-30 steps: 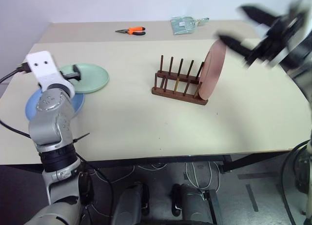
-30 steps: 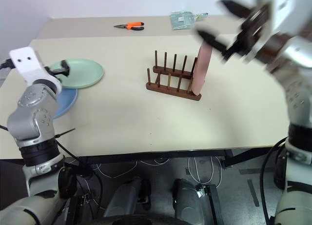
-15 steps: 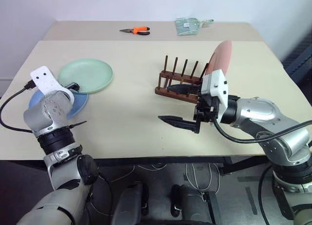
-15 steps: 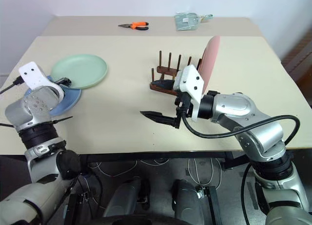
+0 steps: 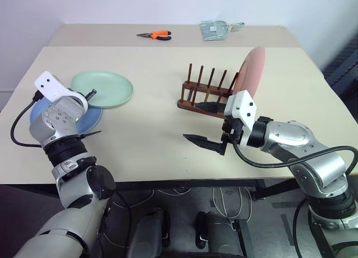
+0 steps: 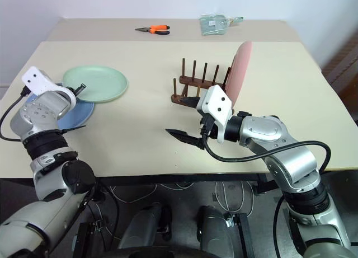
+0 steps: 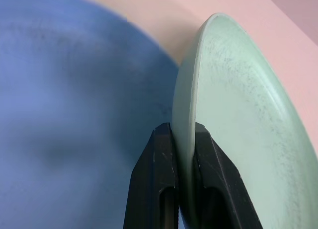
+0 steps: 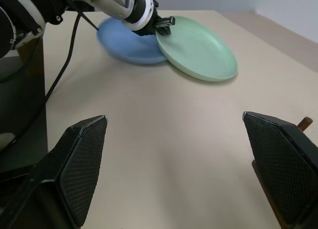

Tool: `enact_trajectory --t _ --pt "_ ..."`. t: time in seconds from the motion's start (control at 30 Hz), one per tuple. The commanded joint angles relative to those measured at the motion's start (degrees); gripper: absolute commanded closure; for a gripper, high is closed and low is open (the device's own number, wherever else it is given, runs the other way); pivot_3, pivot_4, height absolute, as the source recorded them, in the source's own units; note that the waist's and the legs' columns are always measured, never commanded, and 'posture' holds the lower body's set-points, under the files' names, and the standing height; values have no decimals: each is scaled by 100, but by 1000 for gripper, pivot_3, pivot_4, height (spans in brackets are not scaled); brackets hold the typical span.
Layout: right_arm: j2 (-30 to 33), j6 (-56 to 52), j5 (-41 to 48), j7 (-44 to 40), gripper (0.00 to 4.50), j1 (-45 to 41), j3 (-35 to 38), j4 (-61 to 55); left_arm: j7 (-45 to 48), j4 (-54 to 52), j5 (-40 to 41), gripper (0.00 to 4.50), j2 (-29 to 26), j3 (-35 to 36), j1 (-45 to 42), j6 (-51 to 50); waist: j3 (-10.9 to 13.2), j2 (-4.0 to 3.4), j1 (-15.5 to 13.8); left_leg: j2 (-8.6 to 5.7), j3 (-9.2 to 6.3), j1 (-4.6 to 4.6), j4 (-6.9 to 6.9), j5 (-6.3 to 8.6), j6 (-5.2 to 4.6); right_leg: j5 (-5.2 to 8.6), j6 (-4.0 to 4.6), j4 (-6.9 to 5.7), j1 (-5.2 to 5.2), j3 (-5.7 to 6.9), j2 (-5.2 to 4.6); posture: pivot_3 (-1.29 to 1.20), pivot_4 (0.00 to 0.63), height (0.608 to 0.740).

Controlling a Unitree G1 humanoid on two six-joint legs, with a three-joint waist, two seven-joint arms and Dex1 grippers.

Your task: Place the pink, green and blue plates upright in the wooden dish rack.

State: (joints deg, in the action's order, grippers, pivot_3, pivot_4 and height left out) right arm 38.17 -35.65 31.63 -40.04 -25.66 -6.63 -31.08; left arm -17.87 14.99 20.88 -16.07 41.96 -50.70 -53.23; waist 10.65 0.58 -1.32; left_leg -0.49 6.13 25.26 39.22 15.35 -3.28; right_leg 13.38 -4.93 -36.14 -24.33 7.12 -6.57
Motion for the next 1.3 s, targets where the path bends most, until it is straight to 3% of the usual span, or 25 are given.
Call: enact_trajectory --t 0.03,0.17,0.33,0.5,0.67,0.77,1.0,1.03,1.07,1.23,1.3 --pt "-89 200 -149 -63 0 -138 28 37 237 -689 118 4464 -44 -368 137 109 0 2 24 0 0 0 0 0 0 0 0 0 0 0 0 0 150 740" --pt "-198 155 -170 -189 0 -601 24 274 1022 -1833 302 4464 -104 -1249 330 144 3 6 59 0 0 0 0 -1 3 0 0 -1 0 0 1 0 150 740" --pt "-421 1112 -1587 -151 0 -1350 -920 799 1482 -3072 580 4464 43 -2332 235 -416 3 5 72 0 -1 -1 -1 -2 4 0 1 -1 0 -2 3 0 150 740" --pt "-771 2052 -2880 73 0 -1742 -1587 1734 1253 -3548 776 4464 398 -2516 -60 -1037 3 5 85 0 -1 -2 -1 -4 7 0 1 -2 0 -4 6 0 150 740" --pt "-1304 2862 -3877 580 0 -2195 -1875 3016 870 -3878 1084 4464 981 -2210 -456 -1759 3 5 108 2 -2 -2 -1 -7 10 0 1 -3 0 -5 9 0 150 740" --pt "-1448 3148 -4215 790 917 -2297 -1816 3395 730 -3998 1126 4500 1137 -2040 -546 -2029 3 4 114 2 -4 -2 -3 -7 10 1 1 -2 0 -5 9 0 150 740" --pt "-1511 3365 -4545 951 4316 -2206 -1611 3420 720 -4112 1049 4500 1100 -1959 -541 -2301 3 4 113 2 -7 -2 -4 -8 12 1 2 -2 1 -5 12 0 150 740" --pt "-1508 3380 -4565 949 4423 -2186 -1590 3391 730 -4101 1055 4500 1116 -1926 -544 -2226 3 4 110 2 -8 -2 -4 -9 13 1 2 -2 1 -5 12 0 150 740" --pt "-1499 3401 -4580 954 4487 -2158 -1560 3318 692 -4063 1063 4137 1170 -1801 -587 -2083 3 4 104 2 -8 -3 -4 -9 13 1 2 -2 1 -5 12 0 150 740" --pt "-1496 3339 -4389 951 4500 -2083 -1185 2915 354 -3598 643 1915 915 -1261 -892 -883 4 3 107 2 -9 -2 -3 -10 15 0 2 -1 1 -5 13 0 150 740" --pt "-1598 2910 -3894 895 4500 -2045 -742 2592 252 -3254 351 1915 542 -1116 -877 -420 3 3 116 2 -8 -2 -4 -10 15 0 2 -2 1 -5 13 0 150 740"
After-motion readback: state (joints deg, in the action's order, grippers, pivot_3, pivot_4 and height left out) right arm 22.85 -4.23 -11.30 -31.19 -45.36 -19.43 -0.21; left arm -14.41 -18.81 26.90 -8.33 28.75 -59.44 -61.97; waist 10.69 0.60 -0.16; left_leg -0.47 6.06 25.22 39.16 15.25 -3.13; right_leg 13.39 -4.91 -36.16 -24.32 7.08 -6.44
